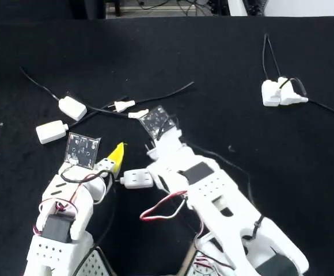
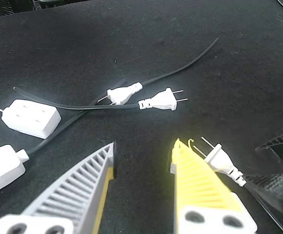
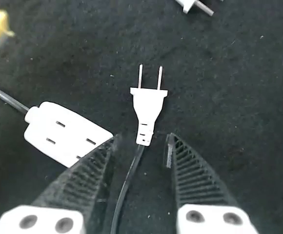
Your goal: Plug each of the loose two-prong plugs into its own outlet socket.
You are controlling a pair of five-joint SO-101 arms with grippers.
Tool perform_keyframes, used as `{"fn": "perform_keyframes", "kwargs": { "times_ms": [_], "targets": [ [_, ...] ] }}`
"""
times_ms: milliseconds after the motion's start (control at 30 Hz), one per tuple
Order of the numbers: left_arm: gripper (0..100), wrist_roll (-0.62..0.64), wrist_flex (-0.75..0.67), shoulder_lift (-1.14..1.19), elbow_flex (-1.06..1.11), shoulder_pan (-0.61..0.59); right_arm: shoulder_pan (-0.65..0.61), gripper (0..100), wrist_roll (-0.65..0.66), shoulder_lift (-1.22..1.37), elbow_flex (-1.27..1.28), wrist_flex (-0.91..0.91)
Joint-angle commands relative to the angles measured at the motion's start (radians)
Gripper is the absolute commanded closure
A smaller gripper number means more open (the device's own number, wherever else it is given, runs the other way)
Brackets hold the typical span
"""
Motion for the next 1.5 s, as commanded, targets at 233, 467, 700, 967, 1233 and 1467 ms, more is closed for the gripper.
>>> {"fn": "perform_keyframes", "kwargs": {
  "times_ms": [233, 467, 700, 967, 1233, 1467],
  "targets": [
    [80, -0.002, -0.005, -0.011, -0.016, -0.002, -0.002, 86.4, -0.009, 0.166, -0.14, -0.057],
    [80, -0.002, -0.005, -0.011, -0.016, -0.002, -0.005, 86.4, -0.011, 0.337, -0.229, -0.057],
    [80, -0.002, -0.005, -0.011, -0.016, -0.002, -0.044, 86.4, -0.011, 0.449, -0.311, -0.026],
    [80, -0.002, -0.005, -0.011, -0.016, -0.007, 0.008, 86.4, -0.009, 0.581, -0.461, 0.138],
    [80, -0.002, -0.006, -0.012, -0.018, -0.065, 0.018, 93.8, 0.068, 0.627, -0.499, 0.198],
    [80, -0.002, -0.006, -0.012, -0.018, -0.062, 0.034, 98.8, 0.061, 0.601, -0.495, 0.199]
  ]
}}
